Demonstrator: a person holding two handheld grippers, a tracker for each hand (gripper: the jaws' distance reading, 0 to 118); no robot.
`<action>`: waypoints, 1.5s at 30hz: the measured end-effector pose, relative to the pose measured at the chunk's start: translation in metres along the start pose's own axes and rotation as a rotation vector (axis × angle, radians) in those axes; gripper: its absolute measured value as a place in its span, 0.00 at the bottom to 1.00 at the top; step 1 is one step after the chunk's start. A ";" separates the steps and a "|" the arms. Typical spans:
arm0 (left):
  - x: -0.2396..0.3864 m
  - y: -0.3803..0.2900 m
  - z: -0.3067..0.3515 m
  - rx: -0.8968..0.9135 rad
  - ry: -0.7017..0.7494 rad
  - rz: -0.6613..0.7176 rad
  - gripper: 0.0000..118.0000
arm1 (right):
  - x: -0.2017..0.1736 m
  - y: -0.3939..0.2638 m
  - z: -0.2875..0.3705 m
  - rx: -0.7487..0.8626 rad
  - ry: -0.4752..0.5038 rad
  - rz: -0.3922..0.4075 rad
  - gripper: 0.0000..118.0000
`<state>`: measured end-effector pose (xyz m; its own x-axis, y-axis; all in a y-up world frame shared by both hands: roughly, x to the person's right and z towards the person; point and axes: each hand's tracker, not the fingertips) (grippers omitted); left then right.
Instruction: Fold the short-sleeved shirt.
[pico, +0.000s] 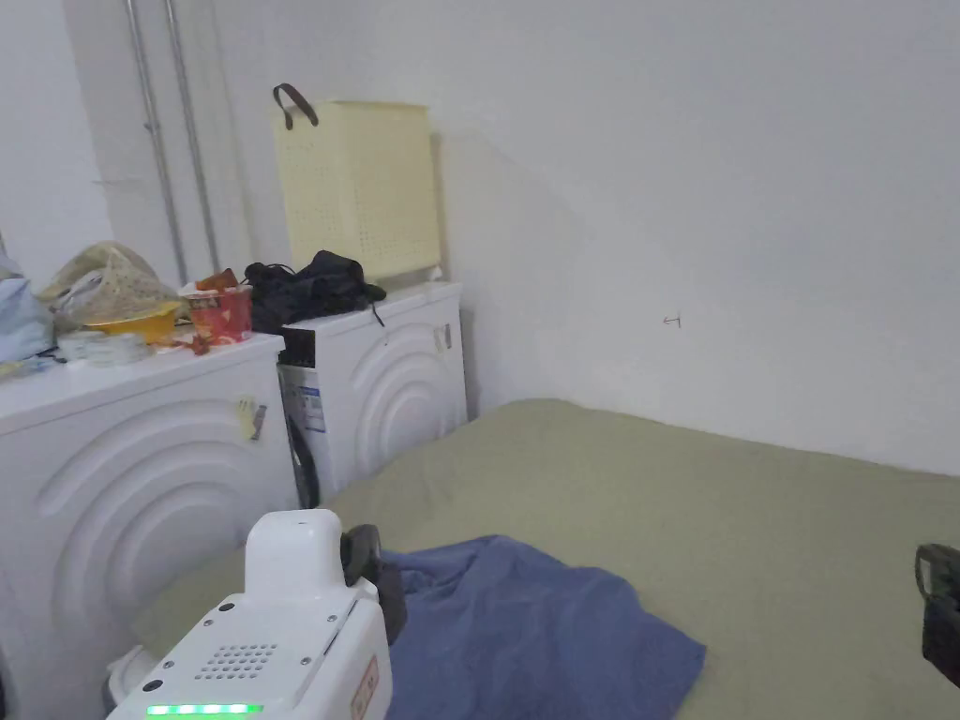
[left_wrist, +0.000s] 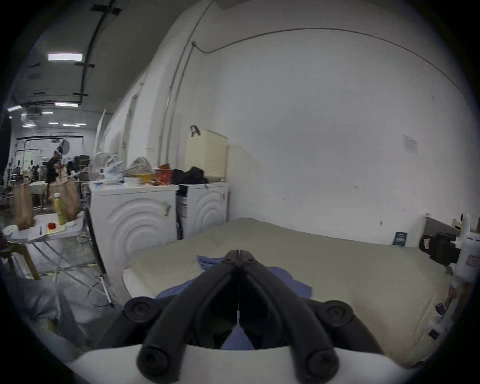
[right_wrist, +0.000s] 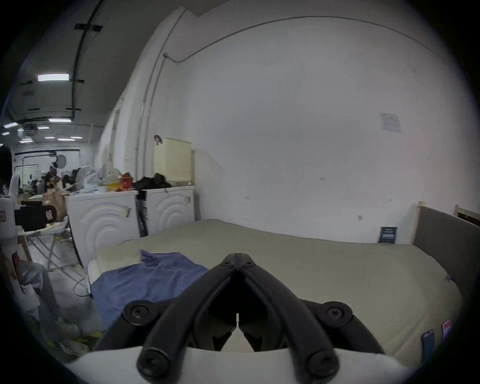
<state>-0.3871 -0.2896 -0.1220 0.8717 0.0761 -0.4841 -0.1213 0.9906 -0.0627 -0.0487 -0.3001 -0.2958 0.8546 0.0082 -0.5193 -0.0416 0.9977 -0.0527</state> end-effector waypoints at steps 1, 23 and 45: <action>-0.006 0.000 0.004 -0.003 0.012 0.006 0.00 | -0.010 0.001 -0.005 0.003 0.010 0.003 0.00; -0.018 0.032 -0.174 -0.332 -0.165 -0.063 0.00 | -0.045 -0.004 -0.097 -0.017 0.085 0.042 0.00; 0.074 -0.130 -0.459 -1.253 -0.426 -0.209 0.96 | -0.019 -0.085 -0.200 -0.216 0.033 -0.005 0.00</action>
<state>-0.5248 -0.4647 -0.5503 0.9783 0.1937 -0.0736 -0.1189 0.2337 -0.9650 -0.1649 -0.3987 -0.4524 0.8378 -0.0020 -0.5459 -0.1510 0.9601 -0.2352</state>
